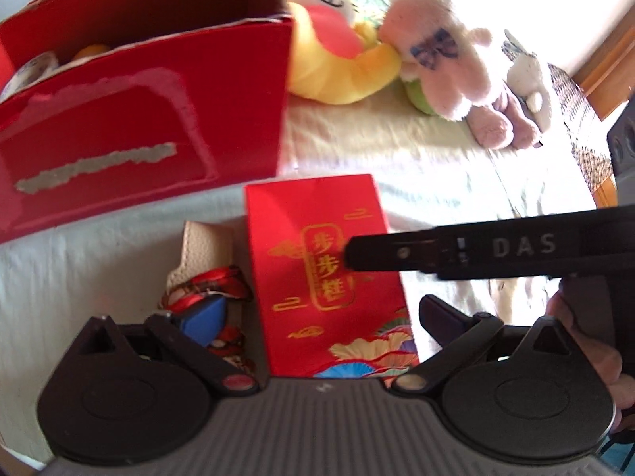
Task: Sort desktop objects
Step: 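Move the right gripper to the red gift box and grasp it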
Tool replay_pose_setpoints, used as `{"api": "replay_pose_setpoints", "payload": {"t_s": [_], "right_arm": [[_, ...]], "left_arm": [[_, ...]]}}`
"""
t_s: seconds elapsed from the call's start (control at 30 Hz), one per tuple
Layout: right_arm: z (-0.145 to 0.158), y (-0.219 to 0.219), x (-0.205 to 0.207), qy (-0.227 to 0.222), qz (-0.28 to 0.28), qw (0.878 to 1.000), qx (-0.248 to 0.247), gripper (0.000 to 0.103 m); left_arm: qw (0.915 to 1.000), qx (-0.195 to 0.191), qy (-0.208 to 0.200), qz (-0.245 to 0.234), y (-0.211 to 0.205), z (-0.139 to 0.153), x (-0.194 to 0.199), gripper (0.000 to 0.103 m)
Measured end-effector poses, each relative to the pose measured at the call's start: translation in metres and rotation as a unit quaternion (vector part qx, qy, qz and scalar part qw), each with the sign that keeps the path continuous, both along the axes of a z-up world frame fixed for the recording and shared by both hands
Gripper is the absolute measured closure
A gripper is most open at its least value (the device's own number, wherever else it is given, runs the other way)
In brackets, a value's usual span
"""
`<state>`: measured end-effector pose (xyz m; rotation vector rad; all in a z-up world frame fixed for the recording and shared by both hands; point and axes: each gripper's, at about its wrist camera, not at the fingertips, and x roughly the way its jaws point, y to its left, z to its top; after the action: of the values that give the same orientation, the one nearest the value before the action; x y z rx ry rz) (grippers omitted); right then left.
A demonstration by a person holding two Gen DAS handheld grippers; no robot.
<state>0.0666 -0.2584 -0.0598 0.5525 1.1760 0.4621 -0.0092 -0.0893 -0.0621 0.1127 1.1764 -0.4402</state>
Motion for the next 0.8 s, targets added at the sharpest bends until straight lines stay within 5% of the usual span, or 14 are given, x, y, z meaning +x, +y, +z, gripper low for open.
{"api": "replay_pose_setpoints", "payload": {"t_s": [0.53,0.8], "right_arm": [[0.001,-0.062,-0.009,0.007,-0.068,0.997,-0.018,0.048],[0.000,-0.070,-0.013,0.007,-0.090,0.996,-0.024,0.041]], "left_arm": [[0.9909,0.010,-0.022,-0.132,-0.083,-0.008,-0.008,0.001],[0.9804,0.053,-0.069,-0.177,-0.108,-0.015,-0.018,0.003]]}}
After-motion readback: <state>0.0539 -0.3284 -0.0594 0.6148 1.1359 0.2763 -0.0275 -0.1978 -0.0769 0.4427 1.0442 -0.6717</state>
